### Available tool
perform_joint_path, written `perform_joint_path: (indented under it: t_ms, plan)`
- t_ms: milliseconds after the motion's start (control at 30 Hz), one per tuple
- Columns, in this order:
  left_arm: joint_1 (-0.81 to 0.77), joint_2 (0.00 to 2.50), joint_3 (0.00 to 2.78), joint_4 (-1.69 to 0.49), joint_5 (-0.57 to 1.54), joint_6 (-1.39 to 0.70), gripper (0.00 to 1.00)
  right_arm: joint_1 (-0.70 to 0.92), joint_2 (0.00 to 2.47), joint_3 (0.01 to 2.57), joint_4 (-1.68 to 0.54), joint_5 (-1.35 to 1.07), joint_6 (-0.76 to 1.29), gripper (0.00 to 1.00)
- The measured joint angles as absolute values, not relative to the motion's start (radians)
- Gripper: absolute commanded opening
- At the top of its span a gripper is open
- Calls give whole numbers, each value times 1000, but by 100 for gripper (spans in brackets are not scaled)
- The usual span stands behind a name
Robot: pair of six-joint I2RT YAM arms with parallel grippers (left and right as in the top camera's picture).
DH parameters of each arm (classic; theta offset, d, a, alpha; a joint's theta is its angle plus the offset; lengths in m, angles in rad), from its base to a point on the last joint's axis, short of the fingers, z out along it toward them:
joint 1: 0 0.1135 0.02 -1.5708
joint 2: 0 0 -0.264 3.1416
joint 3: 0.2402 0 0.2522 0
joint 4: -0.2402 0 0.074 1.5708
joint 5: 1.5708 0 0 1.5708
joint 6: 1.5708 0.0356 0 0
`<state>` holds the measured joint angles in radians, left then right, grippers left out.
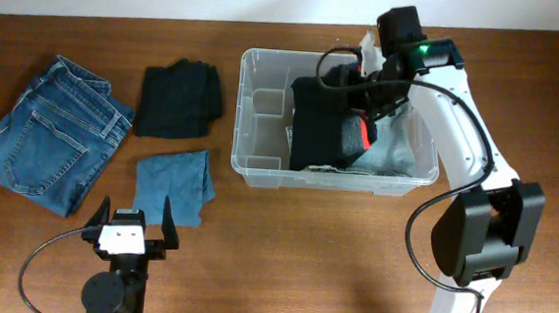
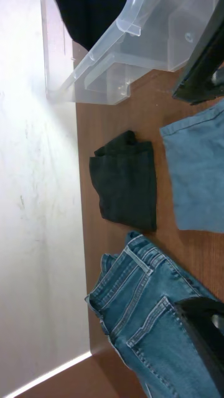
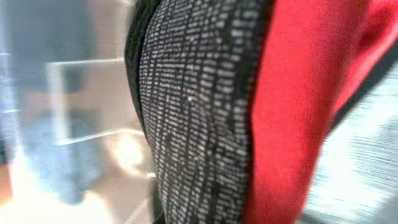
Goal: Pack container
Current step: 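Lower the pants into the bin on the jeans and release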
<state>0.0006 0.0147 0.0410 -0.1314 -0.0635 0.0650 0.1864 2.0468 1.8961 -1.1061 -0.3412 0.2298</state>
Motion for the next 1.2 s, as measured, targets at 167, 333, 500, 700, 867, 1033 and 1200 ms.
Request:
perform_joint_path:
  t_ms: [167,333,500,700,867,1033,1200]
  plan:
    - [1,15,41,-132,-64,65,99,186,2047,1881,-1110,-191,185,4]
    - [1,15,41,-132,-64,65,99,186,2047,1875,-1110,-108,137,4]
    - [1,15,41,-132,-64,65,100,186,2047,1836,-1104,-27,121,4]
    - [1,15,41,-132,-64,65,99,186,2047,1780,-1071,49,115,4]
    - [1,15,41,-132,-64,65,99,187,2047,1756,-1052,73,109,9]
    - [1,15,41,-132,-64,65,99,188,2046,1753,-1041,109,103,70]
    - [1,15,41,-132,-64,65,99,182,2046,1753,-1035,155,101,73]
